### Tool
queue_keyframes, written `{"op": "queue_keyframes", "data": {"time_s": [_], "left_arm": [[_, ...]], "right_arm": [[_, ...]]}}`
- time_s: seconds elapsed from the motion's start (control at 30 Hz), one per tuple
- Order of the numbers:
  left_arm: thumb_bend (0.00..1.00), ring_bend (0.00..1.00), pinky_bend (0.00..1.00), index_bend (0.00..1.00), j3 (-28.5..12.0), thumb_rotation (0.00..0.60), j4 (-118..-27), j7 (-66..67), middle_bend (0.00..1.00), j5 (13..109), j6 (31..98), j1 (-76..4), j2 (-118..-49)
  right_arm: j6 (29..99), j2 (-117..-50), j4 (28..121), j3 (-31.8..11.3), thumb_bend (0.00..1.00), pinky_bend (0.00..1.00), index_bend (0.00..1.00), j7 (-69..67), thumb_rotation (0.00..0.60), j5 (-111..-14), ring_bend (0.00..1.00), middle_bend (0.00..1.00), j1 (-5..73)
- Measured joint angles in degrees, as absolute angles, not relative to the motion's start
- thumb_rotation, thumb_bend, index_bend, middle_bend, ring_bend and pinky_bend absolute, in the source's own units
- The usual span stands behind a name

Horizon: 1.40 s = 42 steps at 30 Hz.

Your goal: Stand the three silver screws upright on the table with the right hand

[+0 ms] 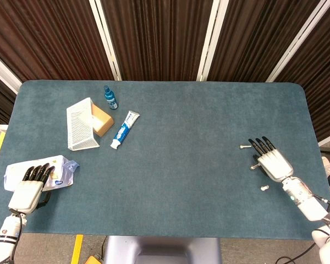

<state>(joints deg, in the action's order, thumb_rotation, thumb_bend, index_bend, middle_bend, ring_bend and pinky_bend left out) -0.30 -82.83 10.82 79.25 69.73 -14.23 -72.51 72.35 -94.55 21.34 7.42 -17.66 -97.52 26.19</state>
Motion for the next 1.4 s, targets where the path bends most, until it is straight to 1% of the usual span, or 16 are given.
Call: {"op": "queue_keyframes", "data": {"time_s": [0.27, 0.4, 0.77, 0.93, 1.03, 1.2, 1.4], "left_arm": [[0.48, 0.0, 0.05, 0.0, -0.3, 0.6, -82.9, 10.8, 0.0, 79.1, 69.6, -14.3, -72.5], [0.48, 0.0, 0.05, 0.0, -0.4, 0.6, -82.9, 10.8, 0.0, 79.1, 69.6, -14.3, -72.5], [0.48, 0.0, 0.05, 0.0, -0.4, 0.6, -82.9, 10.8, 0.0, 79.0, 69.6, -14.3, -72.5], [0.48, 0.0, 0.05, 0.0, -0.4, 0.6, -82.9, 10.8, 0.0, 78.9, 69.6, -14.2, -72.5], [0.47, 0.0, 0.05, 0.0, -0.5, 0.6, -82.7, 11.0, 0.0, 78.6, 69.4, -14.3, -72.6], [0.48, 0.0, 0.05, 0.0, -0.5, 0.6, -82.5, 11.6, 0.0, 78.3, 68.9, -14.6, -73.0], [0.48, 0.0, 0.05, 0.0, -0.7, 0.6, -81.9, 12.6, 0.0, 77.1, 68.0, -14.8, -73.6]], "right_arm": [[71.0, -92.8, 25.8, 7.5, 0.49, 0.0, 0.59, -12.9, 0.6, -97.6, 0.0, 0.11, 26.4], [70.7, -92.3, 27.0, 7.4, 0.49, 0.0, 0.56, -12.1, 0.6, -97.4, 0.0, 0.11, 26.5], [71.3, -91.2, 29.2, 7.2, 0.49, 0.0, 0.53, -11.2, 0.6, -97.4, 0.0, 0.11, 26.4], [72.5, -90.8, 29.6, 6.0, 0.49, 0.0, 0.51, -12.9, 0.6, -96.2, 0.0, 0.11, 25.9], [72.1, -90.5, 29.7, 4.8, 0.49, 0.0, 0.51, -16.0, 0.6, -94.8, 0.0, 0.11, 25.9], [67.8, -90.4, 29.0, 2.0, 0.49, 0.0, 0.51, -23.9, 0.6, -91.7, 0.0, 0.11, 27.6], [59.0, -92.9, 25.2, -0.2, 0.49, 0.0, 0.52, -31.1, 0.6, -88.9, 0.0, 0.11, 31.1]]}}
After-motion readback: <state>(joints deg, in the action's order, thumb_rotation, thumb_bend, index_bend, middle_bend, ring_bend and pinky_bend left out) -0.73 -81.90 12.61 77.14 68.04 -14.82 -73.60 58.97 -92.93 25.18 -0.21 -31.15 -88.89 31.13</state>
